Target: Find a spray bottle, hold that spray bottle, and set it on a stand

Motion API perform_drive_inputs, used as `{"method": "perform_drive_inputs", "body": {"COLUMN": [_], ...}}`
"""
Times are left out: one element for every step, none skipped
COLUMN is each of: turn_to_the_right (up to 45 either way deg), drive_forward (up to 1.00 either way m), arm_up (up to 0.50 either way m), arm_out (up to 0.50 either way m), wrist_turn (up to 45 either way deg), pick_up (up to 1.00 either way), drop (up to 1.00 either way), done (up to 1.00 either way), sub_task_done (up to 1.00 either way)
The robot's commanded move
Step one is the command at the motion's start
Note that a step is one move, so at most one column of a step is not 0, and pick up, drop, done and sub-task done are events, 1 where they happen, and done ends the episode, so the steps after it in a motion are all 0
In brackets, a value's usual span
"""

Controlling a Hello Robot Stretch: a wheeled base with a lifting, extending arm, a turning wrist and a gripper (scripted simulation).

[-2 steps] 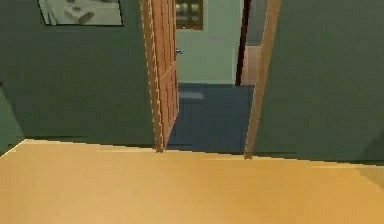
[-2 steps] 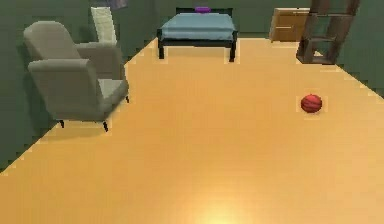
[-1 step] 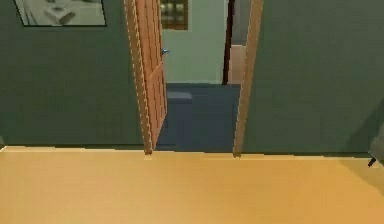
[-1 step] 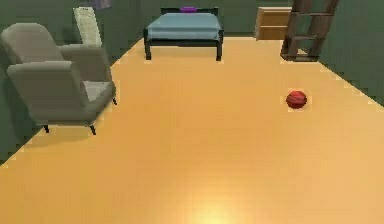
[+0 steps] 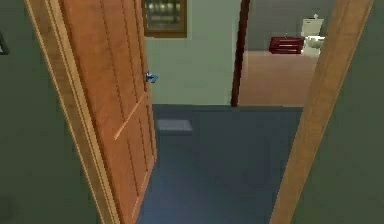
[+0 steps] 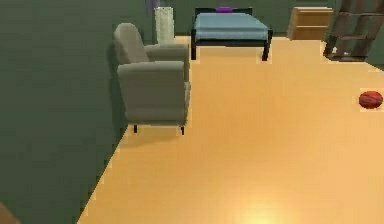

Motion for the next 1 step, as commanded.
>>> {"method": "perform_drive_inputs", "body": {"turn_to_the_right": [3.0], "drive_forward": [0.0], "arm_up": [0.0], "arm_out": [0.0], "wrist_turn": [0.0], "pick_up": [0.0], "drop": [0.0], "done": [0.0], "sub_task_done": [0.0]}}
